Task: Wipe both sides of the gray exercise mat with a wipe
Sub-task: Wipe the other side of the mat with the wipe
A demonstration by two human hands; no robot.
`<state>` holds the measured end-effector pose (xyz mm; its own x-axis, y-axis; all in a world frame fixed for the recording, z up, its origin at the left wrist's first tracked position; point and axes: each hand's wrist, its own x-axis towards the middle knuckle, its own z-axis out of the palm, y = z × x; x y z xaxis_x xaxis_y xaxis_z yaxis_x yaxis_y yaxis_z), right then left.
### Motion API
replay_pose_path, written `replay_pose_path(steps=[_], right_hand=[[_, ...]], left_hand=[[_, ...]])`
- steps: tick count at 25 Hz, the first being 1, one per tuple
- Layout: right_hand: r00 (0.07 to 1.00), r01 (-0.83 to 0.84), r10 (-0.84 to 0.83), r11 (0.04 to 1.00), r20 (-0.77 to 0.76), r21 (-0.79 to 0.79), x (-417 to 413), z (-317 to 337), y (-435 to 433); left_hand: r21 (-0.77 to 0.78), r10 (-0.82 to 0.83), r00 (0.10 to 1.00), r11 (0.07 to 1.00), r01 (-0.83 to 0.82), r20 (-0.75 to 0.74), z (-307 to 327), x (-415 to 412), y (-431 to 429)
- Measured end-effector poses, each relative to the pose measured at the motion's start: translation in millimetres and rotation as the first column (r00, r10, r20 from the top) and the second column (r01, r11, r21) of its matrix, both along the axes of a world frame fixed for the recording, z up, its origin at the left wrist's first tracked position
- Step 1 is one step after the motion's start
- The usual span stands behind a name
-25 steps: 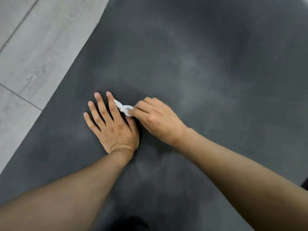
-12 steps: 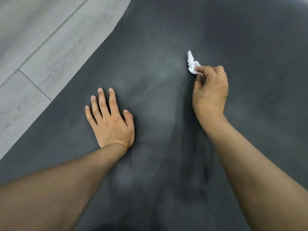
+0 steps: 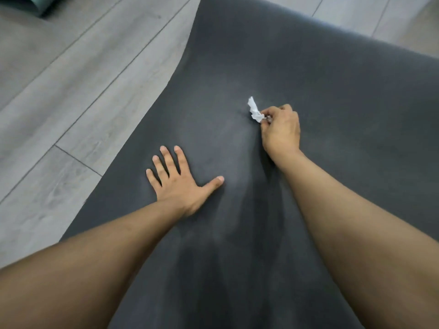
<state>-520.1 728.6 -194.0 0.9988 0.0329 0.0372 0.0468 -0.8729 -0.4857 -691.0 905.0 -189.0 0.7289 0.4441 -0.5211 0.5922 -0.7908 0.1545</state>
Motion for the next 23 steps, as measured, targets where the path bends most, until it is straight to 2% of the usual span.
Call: replay_pose_path(steps=[2,3,4,6,7,8,10,12,14,15,17,18,20,21,23], right_hand=[[0.999,0.038,-0.038,0.999,0.008,-0.037,-8.8,1.6,18.6],[0.999,-0.039,0.040,0.999,0.025,-0.035,-20.2,0.5,35.2],[0.980,-0.189,0.191,0.981,0.048,-0.045,-36.0,-1.4,56.2],[0.843,-0.527,0.537,0.837,0.039,-0.145,-74.5,-1.5,88.5],[0.783,-0.604,0.621,0.775,0.045,-0.183,-75.8,-2.7,88.2],[0.776,-0.608,0.628,0.767,0.047,-0.206,-64.0,0.0,72.7],[0.898,-0.397,0.433,0.873,0.076,-0.283,-32.6,1.0,14.8],[0.991,-0.067,0.104,0.932,0.085,-0.357,-17.7,1.3,-76.6],[0.979,0.203,-0.180,0.915,0.095,-0.350,-22.9,8.8,-154.9],[0.956,0.293,-0.278,0.901,0.091,-0.322,-25.7,10.7,-166.9],[0.938,0.348,-0.334,0.900,0.097,-0.263,-27.9,1.2,-147.6],[0.953,0.302,-0.287,0.927,0.098,-0.224,-32.1,-3.9,-123.2],[0.992,0.064,-0.047,0.988,0.121,-0.141,-50.3,-10.0,-59.0],[0.987,-0.103,0.120,0.983,0.106,-0.152,-66.6,-9.4,-29.3],[0.899,-0.410,0.433,0.882,0.057,-0.231,-86.1,-3.9,-14.5]], left_hand=[[0.050,-0.184,0.983,0.982,0.183,0.012,15.7,-4.2,0.5],[0.104,-0.303,0.951,0.950,0.296,0.062,20.0,-9.6,-4.3],[0.129,-0.387,0.917,0.919,0.374,0.098,22.3,-13.6,-12.4],[0.071,-0.407,0.912,0.912,0.403,0.048,20.1,-19.9,-29.6],[0.039,-0.381,0.925,0.924,0.380,0.007,16.7,-19.5,-34.9],[0.020,-0.366,0.930,0.930,0.366,-0.023,14.2,-17.6,-38.4],[0.017,-0.359,0.931,0.932,0.361,-0.062,14.3,-15.7,-37.4],[0.021,-0.344,0.936,0.938,0.347,-0.076,14.4,-14.6,-39.5],[0.033,-0.344,0.936,0.937,0.347,-0.071,14.1,-11.9,-44.4],[0.039,-0.337,0.939,0.940,0.340,-0.074,14.8,-11.2,-44.8],[0.023,-0.321,0.943,0.946,0.324,-0.090,16.6,-8.7,-47.5],[0.026,-0.318,0.943,0.947,0.322,-0.098,16.3,-6.8,-50.0],[0.046,-0.309,0.946,0.948,0.314,-0.099,20.4,-4.5,-53.9],[0.058,-0.312,0.946,0.946,0.318,-0.090,24.4,-5.5,-55.2],[0.111,-0.419,0.908,0.903,0.416,0.002,31.6,-7.1,-64.4]])
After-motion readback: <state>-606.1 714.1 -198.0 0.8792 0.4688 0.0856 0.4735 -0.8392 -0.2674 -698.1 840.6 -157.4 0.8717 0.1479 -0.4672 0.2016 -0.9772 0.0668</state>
